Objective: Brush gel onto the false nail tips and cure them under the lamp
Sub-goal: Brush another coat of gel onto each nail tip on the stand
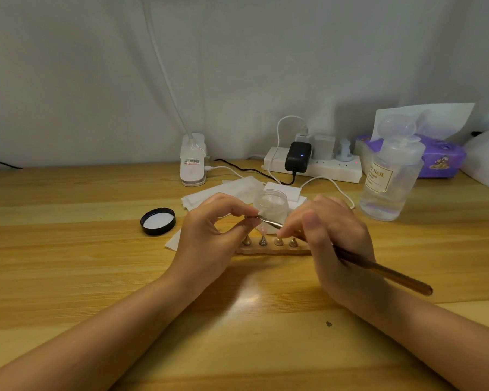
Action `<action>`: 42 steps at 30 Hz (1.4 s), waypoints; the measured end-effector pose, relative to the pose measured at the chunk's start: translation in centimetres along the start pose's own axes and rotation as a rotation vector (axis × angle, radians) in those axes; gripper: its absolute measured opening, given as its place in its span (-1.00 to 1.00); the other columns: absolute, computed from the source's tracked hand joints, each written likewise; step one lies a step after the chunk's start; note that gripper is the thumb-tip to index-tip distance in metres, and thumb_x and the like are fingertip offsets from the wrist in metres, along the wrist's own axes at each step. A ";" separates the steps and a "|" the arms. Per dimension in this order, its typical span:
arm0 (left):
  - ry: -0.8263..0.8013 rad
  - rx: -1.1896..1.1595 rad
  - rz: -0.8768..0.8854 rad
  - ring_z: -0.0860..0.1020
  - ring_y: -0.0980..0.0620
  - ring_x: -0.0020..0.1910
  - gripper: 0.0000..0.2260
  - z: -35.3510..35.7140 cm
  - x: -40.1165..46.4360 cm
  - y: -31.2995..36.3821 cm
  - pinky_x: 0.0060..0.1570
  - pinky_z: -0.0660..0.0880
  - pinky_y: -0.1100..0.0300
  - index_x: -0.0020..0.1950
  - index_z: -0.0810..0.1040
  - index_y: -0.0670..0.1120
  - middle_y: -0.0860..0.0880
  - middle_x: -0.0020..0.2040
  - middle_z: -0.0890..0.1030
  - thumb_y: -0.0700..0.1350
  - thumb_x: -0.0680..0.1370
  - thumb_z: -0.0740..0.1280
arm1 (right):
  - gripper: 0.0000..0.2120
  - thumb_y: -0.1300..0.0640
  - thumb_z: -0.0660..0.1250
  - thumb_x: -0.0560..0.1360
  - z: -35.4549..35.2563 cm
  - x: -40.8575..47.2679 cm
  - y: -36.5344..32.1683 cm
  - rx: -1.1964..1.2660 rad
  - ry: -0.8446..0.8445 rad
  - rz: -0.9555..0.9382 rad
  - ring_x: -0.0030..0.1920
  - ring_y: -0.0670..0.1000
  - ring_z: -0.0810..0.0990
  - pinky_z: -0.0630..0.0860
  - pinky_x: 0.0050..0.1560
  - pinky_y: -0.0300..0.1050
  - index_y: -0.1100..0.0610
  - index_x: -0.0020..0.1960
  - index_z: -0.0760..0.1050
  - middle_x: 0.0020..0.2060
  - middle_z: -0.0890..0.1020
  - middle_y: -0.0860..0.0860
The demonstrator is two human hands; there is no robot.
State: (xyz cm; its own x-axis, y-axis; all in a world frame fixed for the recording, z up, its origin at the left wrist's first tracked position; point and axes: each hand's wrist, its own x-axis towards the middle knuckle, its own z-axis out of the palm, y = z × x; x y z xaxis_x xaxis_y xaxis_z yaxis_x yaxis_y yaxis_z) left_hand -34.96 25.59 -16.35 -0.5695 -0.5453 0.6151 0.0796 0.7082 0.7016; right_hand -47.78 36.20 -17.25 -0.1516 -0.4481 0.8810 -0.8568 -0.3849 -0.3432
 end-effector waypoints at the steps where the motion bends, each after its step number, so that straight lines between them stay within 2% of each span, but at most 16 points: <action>1: -0.001 0.003 0.000 0.53 0.17 -0.15 -0.78 0.0 0.0 0.0 -0.10 0.44 0.39 -0.15 0.57 0.05 0.09 -0.20 0.59 -0.28 0.38 0.43 | -0.50 0.03 -0.03 0.61 -0.1 0.0 0.1 -0.007 -0.003 0.008 -0.27 -0.04 0.52 0.42 -0.14 0.05 0.17 -0.28 0.56 -0.35 0.56 -0.08; 4: -0.008 0.010 -0.015 0.53 0.15 -0.15 -0.87 0.1 0.1 0.0 -0.11 0.44 0.36 -0.13 0.61 -0.05 0.05 -0.20 0.60 -0.25 0.39 0.43 | -0.61 0.11 0.03 0.57 -0.4 -0.1 0.2 0.044 0.007 0.111 -0.26 -0.06 0.54 0.45 -0.17 0.14 0.11 -0.28 0.54 -0.37 0.58 -0.04; 8: -0.018 -0.003 -0.029 0.52 0.17 -0.16 -0.94 0.0 -0.1 0.1 -0.11 0.43 0.38 -0.14 0.62 -0.08 0.05 -0.21 0.60 -0.18 0.41 0.41 | -0.66 0.06 0.01 0.55 -0.7 0.1 0.2 0.145 0.057 0.271 -0.21 -0.07 0.56 0.48 -0.13 0.13 -0.02 -0.26 0.49 -0.34 0.58 -0.05; 11: -0.015 -0.008 -0.036 0.53 0.16 -0.16 -0.93 0.0 -0.1 0.2 -0.10 0.44 0.35 -0.14 0.62 -0.07 0.05 -0.21 0.60 -0.21 0.41 0.42 | -0.68 0.09 0.02 0.58 -0.6 0.2 0.1 0.086 0.040 0.137 -0.23 -0.09 0.54 0.47 -0.18 0.14 0.00 -0.23 0.49 -0.33 0.56 -0.10; 13: -0.008 -0.003 -0.037 0.52 0.16 -0.16 -0.88 0.0 0.0 0.2 -0.09 0.45 0.32 -0.15 0.60 -0.02 0.07 -0.21 0.59 -0.23 0.40 0.42 | -0.59 0.06 -0.01 0.61 -0.2 0.1 0.0 0.030 0.015 0.008 -0.25 -0.04 0.53 0.44 -0.17 0.10 0.08 -0.24 0.53 -0.34 0.55 -0.07; 15: -0.005 -0.001 -0.036 0.52 0.16 -0.15 -0.86 0.0 0.0 0.2 -0.08 0.45 0.29 -0.15 0.59 0.01 0.06 -0.21 0.59 -0.23 0.40 0.42 | -0.51 0.03 -0.03 0.62 0.0 0.0 0.0 -0.010 -0.010 -0.035 -0.26 -0.04 0.52 0.41 -0.12 0.02 0.16 -0.27 0.57 -0.34 0.55 -0.08; 18: 0.004 -0.005 -0.039 0.54 0.11 -0.15 -0.91 0.0 -0.1 0.2 -0.07 0.47 0.22 -0.15 0.61 -0.03 0.03 -0.21 0.61 -0.19 0.40 0.43 | -0.55 0.07 0.02 0.60 -0.2 -0.1 0.2 0.009 -0.029 0.031 -0.27 -0.07 0.52 0.42 -0.13 0.01 0.16 -0.29 0.56 -0.33 0.55 -0.13; 20: 0.006 -0.014 -0.051 0.55 0.09 -0.14 -0.93 0.0 -0.1 0.2 -0.07 0.48 0.20 -0.14 0.62 -0.07 0.02 -0.20 0.61 -0.16 0.39 0.41 | -0.62 0.09 0.03 0.56 -0.5 -0.1 0.3 0.089 -0.024 0.158 -0.26 -0.10 0.53 0.46 -0.14 0.00 0.12 -0.29 0.53 -0.35 0.57 -0.09; 22: 0.006 -0.022 -0.055 0.55 0.10 -0.15 -0.92 0.1 0.0 0.2 -0.07 0.48 0.22 -0.13 0.62 -0.10 0.02 -0.20 0.61 -0.15 0.39 0.41 | -0.63 0.06 0.02 0.54 -0.6 0.0 0.2 0.187 0.018 0.284 -0.24 -0.10 0.55 0.48 -0.14 -0.12 0.08 -0.28 0.52 -0.35 0.59 -0.03; 24: 0.010 -0.023 -0.056 0.54 0.12 -0.16 -0.91 0.1 0.0 0.2 -0.07 0.48 0.25 -0.13 0.62 -0.10 0.02 -0.20 0.61 -0.15 0.39 0.41 | -0.64 0.04 0.01 0.54 -0.8 0.1 0.1 0.222 0.047 0.309 -0.23 -0.10 0.56 0.47 -0.15 -0.19 0.06 -0.26 0.51 -0.34 0.58 -0.01; 29: 0.017 -0.018 -0.056 0.55 0.10 -0.15 -0.91 0.0 -0.1 0.1 -0.07 0.48 0.22 -0.14 0.60 -0.03 0.04 -0.21 0.61 -0.20 0.39 0.42 | -0.62 0.06 0.02 0.59 -0.2 0.1 -0.3 0.100 -0.011 0.082 -0.25 -0.04 0.55 0.47 -0.21 0.10 0.10 -0.24 0.52 -0.33 0.57 -0.06; 31: 0.019 -0.007 -0.052 0.55 0.09 -0.15 -0.87 0.0 -0.1 0.1 -0.07 0.48 0.22 -0.14 0.59 -0.02 0.04 -0.20 0.61 -0.22 0.39 0.42 | -0.57 0.03 -0.02 0.61 0.0 0.0 -0.3 0.059 -0.022 0.045 -0.25 -0.06 0.54 0.46 -0.21 0.10 0.11 -0.24 0.53 -0.31 0.55 -0.09; 34: 0.004 -0.016 -0.059 0.55 0.05 -0.15 -0.92 0.0 0.0 0.1 -0.08 0.48 0.22 -0.12 0.62 -0.09 0.01 -0.21 0.61 -0.22 0.41 0.42 | -0.66 0.08 0.02 0.57 -0.4 0.0 -0.1 0.113 -0.017 0.165 -0.23 -0.08 0.55 0.49 -0.17 0.09 0.05 -0.23 0.51 -0.33 0.58 -0.05; 38: -0.006 -0.023 -0.059 0.54 0.10 -0.16 -0.93 0.1 0.0 0.2 -0.10 0.45 0.31 -0.12 0.62 -0.12 0.02 -0.21 0.61 -0.20 0.41 0.41 | -0.66 0.05 0.00 0.55 -0.7 0.0 0.0 0.170 0.028 0.308 -0.20 -0.13 0.56 0.49 -0.13 -0.17 0.02 -0.24 0.50 -0.31 0.59 -0.06; 39: -0.008 -0.022 -0.060 0.54 0.10 -0.15 -0.93 0.1 0.0 0.2 -0.10 0.46 0.31 -0.12 0.62 -0.12 0.02 -0.21 0.61 -0.20 0.41 0.41 | -0.66 0.06 0.00 0.55 -0.7 0.1 0.0 0.156 0.026 0.290 -0.20 -0.14 0.56 0.49 -0.13 -0.16 0.03 -0.24 0.50 -0.31 0.58 -0.07; 42: -0.004 -0.016 -0.059 0.55 0.08 -0.15 -0.92 0.0 -0.1 0.1 -0.08 0.46 0.27 -0.12 0.62 -0.10 0.02 -0.20 0.61 -0.22 0.41 0.42 | -0.61 0.09 0.02 0.58 -0.3 0.1 -0.2 0.075 -0.009 0.127 -0.24 -0.06 0.55 0.48 -0.18 0.07 0.14 -0.25 0.54 -0.34 0.58 -0.03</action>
State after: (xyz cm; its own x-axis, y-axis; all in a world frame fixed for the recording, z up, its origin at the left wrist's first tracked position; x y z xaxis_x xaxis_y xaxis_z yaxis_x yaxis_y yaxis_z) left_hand -34.92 25.70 -16.33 -0.5771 -0.5839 0.5710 0.0588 0.6676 0.7422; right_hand -47.73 36.47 -16.96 -0.2519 -0.5041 0.8261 -0.7916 -0.3837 -0.4755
